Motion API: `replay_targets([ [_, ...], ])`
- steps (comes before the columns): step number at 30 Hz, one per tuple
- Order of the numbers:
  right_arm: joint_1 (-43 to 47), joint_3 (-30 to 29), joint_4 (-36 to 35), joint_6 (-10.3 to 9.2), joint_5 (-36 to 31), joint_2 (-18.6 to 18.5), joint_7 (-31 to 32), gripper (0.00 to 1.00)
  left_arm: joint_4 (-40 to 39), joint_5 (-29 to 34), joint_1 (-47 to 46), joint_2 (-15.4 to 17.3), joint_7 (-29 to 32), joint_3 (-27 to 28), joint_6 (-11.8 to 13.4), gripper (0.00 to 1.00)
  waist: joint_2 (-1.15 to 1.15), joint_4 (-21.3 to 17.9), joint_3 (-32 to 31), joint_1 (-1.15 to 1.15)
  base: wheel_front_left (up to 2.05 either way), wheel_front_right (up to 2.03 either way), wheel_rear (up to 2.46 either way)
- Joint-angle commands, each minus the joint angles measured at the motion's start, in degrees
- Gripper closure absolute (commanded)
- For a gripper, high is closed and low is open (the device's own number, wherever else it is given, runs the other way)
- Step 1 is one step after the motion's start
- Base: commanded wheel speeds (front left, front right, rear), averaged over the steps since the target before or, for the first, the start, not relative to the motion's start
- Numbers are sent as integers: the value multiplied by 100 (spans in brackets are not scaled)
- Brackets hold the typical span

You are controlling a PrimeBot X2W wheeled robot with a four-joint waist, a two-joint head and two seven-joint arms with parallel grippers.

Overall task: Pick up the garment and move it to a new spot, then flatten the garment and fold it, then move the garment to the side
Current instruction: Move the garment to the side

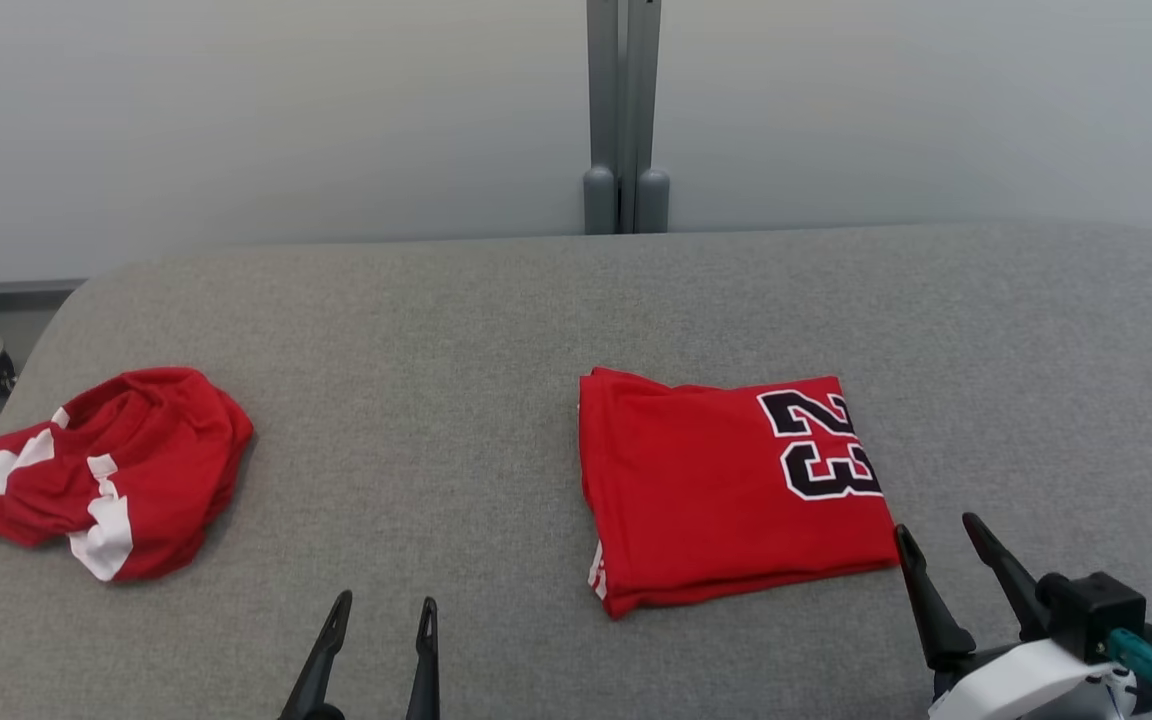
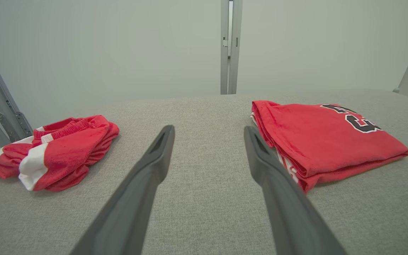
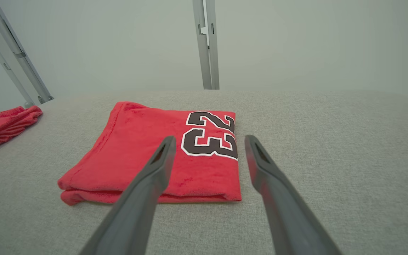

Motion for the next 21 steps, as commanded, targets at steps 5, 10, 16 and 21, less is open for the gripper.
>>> replay_targets([
  [5,-761,357,603,0,633,-458,-14,0,-70,44,-402,5,-1,-113,-35,0,0,290,676,0,0,0,0],
  [10,-1585,879,1251,0,1568,-990,219,0,-57,52,-665,5,-1,-209,-48,0,0,373,1103,0,0,0,0],
  [16,-2339,1472,1641,0,2709,-1477,890,0,-66,-4,-931,5,-1,-321,-55,0,0,478,1460,0,0,0,0],
  [21,-2653,2001,1822,0,3292,-1704,1305,0,-108,-65,-1076,5,-1,-358,-30,0,0,530,1626,0,0,0,0],
])
